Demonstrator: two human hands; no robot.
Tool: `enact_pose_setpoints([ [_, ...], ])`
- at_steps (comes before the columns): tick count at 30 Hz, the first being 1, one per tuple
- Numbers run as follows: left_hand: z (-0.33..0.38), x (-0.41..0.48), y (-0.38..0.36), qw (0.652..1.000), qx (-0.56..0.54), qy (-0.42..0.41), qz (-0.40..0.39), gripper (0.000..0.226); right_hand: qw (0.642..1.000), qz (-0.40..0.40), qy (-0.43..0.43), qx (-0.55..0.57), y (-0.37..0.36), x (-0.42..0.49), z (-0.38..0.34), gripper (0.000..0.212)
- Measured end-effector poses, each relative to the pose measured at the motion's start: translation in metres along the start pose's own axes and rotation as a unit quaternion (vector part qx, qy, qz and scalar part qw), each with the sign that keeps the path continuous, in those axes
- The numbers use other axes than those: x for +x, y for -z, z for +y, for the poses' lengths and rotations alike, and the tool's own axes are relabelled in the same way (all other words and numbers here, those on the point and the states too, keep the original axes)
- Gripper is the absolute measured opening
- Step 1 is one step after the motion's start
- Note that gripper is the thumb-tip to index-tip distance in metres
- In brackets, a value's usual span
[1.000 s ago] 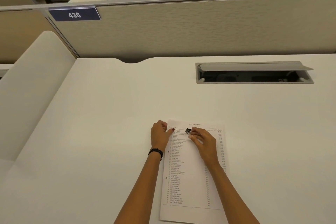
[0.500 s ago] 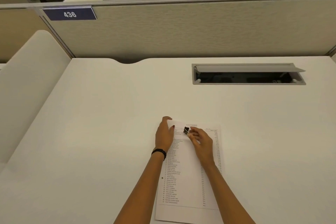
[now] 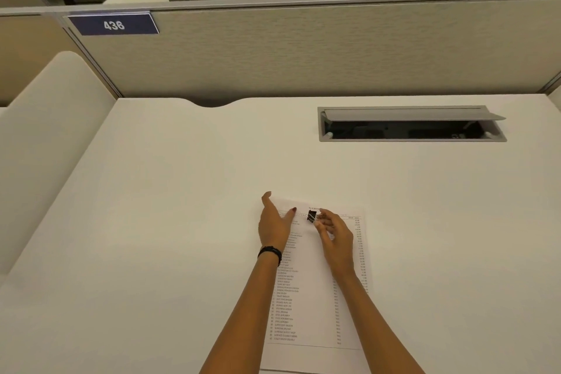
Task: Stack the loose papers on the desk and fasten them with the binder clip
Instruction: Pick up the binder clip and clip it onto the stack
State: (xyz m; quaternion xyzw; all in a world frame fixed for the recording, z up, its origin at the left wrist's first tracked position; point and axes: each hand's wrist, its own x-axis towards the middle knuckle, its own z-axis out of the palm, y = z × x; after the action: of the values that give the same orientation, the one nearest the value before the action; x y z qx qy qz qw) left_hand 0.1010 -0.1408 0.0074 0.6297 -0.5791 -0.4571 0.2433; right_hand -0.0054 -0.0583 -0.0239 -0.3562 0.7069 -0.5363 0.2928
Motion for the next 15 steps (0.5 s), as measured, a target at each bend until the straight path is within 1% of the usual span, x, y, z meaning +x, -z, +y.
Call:
enact_pose_setpoints([
  [3, -0.003, 0.004, 0.009, 0.999, 0.027, 0.03, -0.013, 0.047, 1.0, 0.0, -0.004, 0.01, 0.0, 0.0, 0.001, 0.031],
  [6, -0.007, 0.002, 0.013, 1.0, -0.002, -0.004, -0.003, 0.033, 1.0, 0.003, -0.011, 0.025, 0.0, -0.001, 0.001, 0.033],
  [8, -0.011, -0.001, 0.013, 0.999, -0.029, -0.036, 0.018, 0.03, 1.0, 0.003, -0.003, 0.024, 0.0, -0.001, 0.0, 0.031],
  [11, -0.018, -0.001, 0.014, 0.996, -0.044, -0.059, 0.042, 0.025, 1.0, 0.001, 0.013, 0.016, 0.0, -0.001, 0.0, 0.03],
  [13, -0.02, 0.001, 0.015, 0.995, -0.062, -0.062, 0.047, 0.023, 1.0, 0.002, 0.009, 0.022, 0.0, -0.001, -0.001, 0.033],
  [15, -0.019, 0.003, 0.015, 0.994, -0.087, -0.043, 0.051, 0.022, 1.0, 0.004, 0.002, 0.029, 0.0, 0.0, -0.002, 0.035],
])
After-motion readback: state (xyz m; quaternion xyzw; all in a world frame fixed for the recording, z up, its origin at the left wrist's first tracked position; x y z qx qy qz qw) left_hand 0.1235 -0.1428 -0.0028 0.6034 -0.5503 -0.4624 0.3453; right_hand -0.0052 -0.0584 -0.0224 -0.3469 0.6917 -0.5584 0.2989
